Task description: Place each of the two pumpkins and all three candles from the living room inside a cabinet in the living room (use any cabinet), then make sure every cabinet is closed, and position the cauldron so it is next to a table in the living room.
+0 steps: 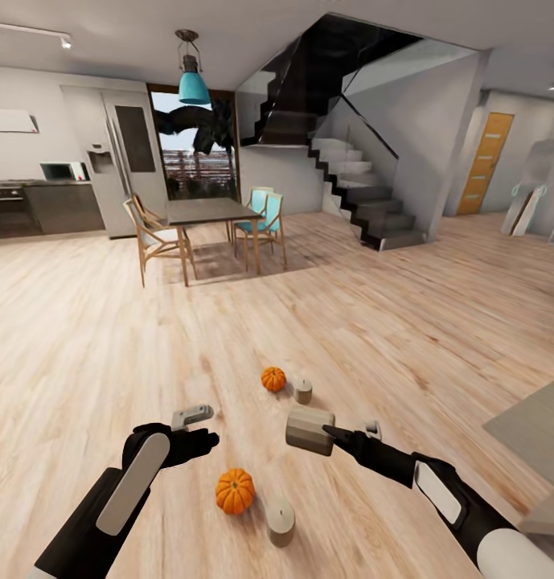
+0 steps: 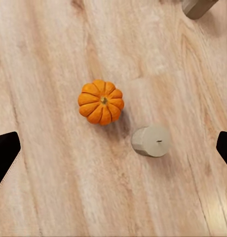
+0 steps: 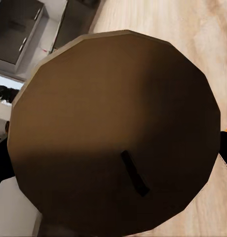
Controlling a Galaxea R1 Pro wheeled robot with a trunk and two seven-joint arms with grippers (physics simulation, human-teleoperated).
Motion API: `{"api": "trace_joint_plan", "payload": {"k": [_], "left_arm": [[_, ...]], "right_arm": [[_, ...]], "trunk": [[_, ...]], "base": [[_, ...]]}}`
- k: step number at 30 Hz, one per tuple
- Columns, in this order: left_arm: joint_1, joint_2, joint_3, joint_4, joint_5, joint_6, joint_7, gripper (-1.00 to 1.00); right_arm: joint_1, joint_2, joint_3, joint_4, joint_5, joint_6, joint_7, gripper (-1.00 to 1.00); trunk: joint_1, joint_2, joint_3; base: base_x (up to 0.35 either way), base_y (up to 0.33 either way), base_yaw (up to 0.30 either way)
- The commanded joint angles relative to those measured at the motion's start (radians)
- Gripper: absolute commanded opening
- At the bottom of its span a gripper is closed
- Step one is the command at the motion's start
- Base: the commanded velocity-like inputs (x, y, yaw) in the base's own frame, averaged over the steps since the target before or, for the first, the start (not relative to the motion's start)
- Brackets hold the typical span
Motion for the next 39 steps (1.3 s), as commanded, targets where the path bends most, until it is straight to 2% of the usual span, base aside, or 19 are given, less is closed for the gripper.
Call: {"api": "trace_joint_plan", "payload": {"k": [1,7,16,22,24,29,34,37,39], "left_arm": [[-0.001,0.001,-0.002,-0.001,0.010,0.000,0.010,1.00],[-0.001,0.001,-0.002,-0.002,0.009,0.000,0.010,1.00],[-0.001,0.001,-0.002,-0.002,0.008,0.000,0.009,1.00],[-0.001,0.001,-0.002,-0.001,0.009,0.000,0.010,1.00],[-0.001,-0.001,-0.002,-0.001,0.010,0.000,0.010,1.00],[-0.001,-0.003,-0.004,-0.001,0.010,0.000,0.012,1.00],[-0.001,-0.003,-0.005,-0.001,0.011,0.001,0.013,1.00],[-0.001,-0.004,-0.005,0.001,0.015,0.001,0.013,1.00],[-0.002,-0.006,-0.006,0.034,0.015,0.001,0.013,1.00]], "right_arm": [[-0.001,-0.001,0.004,0.003,-0.016,0.012,0.004,-1.00],[-0.001,-0.001,0.004,0.005,-0.016,0.011,0.005,-1.00],[-0.001,-0.001,0.004,0.007,-0.016,0.011,0.004,-1.00],[-0.001,-0.005,0.004,0.011,-0.017,0.011,0.005,-1.00],[-0.001,-0.010,-0.008,0.020,-0.022,0.010,0.007,-1.00],[-0.001,-0.013,-0.065,0.038,-0.030,0.009,0.010,-1.00],[-0.001,-0.013,-0.076,0.041,-0.030,0.009,0.011,-1.00],[-0.001,-0.013,-0.077,0.042,-0.030,0.009,0.011,-1.00],[-0.001,-0.013,-0.078,0.042,-0.030,0.009,0.018,-1.00]], "trunk": [[0.000,0.000,0.000],[0.000,0.000,0.003],[0.000,0.000,0.003],[0.000,0.000,0.003],[0.000,0.000,0.003],[0.000,0.000,0.003],[0.000,0.000,0.003],[0.012,-0.021,-0.006],[0.019,-0.035,-0.013]], "base": [[0.224,0.218,-0.265],[0.287,0.136,-0.215],[0.273,0.023,-0.014],[0.059,0.000,0.000],[0.009,0.000,0.000],[0.002,0.000,0.000],[0.000,0.000,0.000],[0.000,0.000,0.000],[0.000,0.000,0.000]]}}
